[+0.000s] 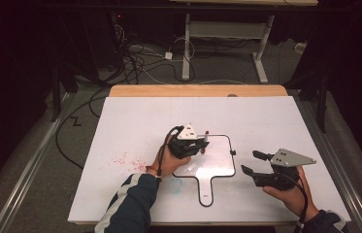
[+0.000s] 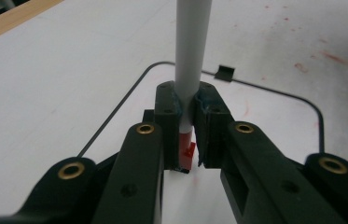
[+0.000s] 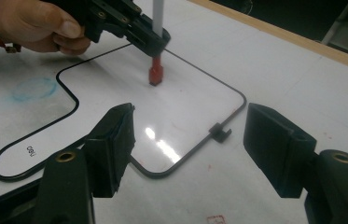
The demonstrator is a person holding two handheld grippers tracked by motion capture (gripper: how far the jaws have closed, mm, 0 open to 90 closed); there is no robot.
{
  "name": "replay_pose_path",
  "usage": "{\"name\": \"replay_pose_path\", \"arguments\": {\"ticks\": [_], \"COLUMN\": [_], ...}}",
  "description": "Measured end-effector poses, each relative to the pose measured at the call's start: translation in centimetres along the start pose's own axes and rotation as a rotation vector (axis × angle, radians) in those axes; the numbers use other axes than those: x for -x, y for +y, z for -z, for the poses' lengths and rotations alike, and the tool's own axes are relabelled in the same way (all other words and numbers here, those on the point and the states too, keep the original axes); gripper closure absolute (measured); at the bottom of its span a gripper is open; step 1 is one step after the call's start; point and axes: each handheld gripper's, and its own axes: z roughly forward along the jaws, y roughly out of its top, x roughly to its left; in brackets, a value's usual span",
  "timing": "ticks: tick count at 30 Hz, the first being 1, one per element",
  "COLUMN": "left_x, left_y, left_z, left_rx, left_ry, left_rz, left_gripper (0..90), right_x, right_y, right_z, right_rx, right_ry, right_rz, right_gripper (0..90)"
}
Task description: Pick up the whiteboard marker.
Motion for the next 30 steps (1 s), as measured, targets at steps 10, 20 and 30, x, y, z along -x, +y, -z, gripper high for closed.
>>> {"name": "replay_pose_path", "arguments": {"ticks": [10, 20, 30], "left_x": [1.1, -0.6, -1.9], "left_y": [2.1, 1.3, -0.9], "left_z": [-2.8, -1.3, 1.4], "left_rx": [-0.019, -0.034, -0.004], "left_ry": [-0.007, 0.033, 0.062], "left_rz": [-0.052, -0.022, 0.033], "left_gripper": [79.1, 79.2, 79.1], "right_x": [0.3, 0.3, 0.2], "right_y": [-0.2, -0.2, -0.1], "right_z": [0.4, 0.6, 0.7], "right_rx": [0.006, 0.01, 0.01], "right_ry": [-0.003, -0.01, -0.013], "right_rz": [-0.004, -0.003, -0.001], "right_gripper": [34.5, 34.5, 34.5]}}
